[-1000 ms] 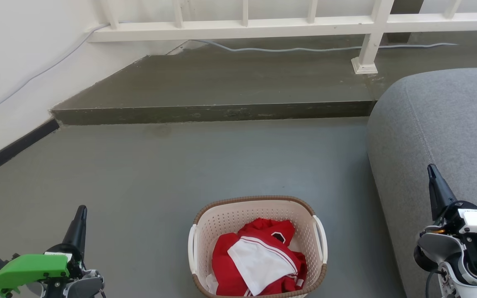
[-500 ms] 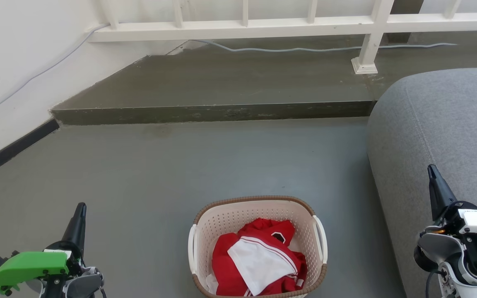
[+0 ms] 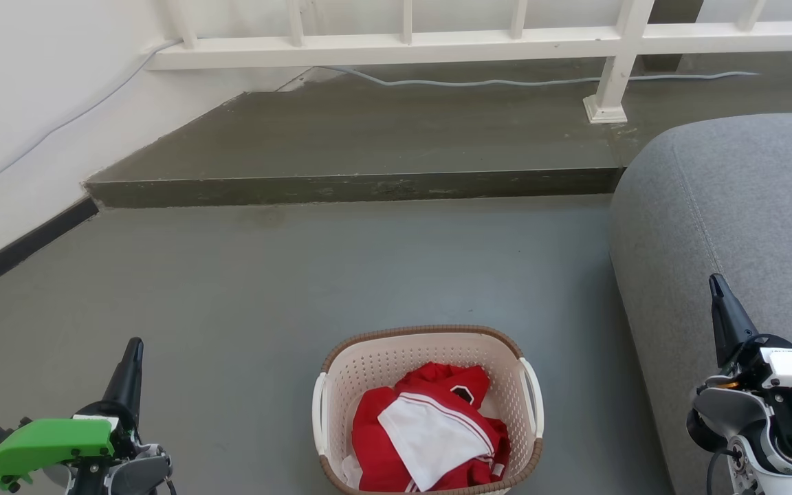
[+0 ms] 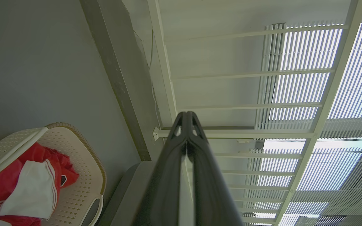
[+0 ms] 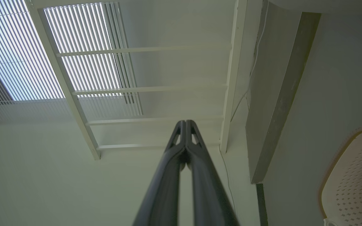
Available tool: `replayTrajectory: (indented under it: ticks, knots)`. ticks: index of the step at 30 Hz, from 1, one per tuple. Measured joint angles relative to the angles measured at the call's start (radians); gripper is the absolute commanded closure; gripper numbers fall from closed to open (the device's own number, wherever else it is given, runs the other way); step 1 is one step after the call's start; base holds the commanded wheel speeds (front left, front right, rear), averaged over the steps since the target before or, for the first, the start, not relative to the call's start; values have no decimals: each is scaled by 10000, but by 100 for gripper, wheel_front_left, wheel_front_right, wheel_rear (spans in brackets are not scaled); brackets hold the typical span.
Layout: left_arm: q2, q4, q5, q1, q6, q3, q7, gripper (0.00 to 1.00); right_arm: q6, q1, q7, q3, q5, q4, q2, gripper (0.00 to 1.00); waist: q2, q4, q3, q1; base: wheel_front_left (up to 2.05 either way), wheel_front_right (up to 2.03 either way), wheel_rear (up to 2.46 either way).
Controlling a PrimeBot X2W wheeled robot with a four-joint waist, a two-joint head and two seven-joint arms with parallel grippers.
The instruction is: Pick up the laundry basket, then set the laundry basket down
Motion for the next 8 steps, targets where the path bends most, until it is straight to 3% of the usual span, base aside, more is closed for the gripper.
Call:
replayTrajectory:
  ticks: [8]
  knots:
    - [-2, 48, 2, -6, 0, 8, 0, 100, 0, -2, 0, -8, 0, 8, 4, 100, 0, 0, -1, 0, 0, 0, 0]
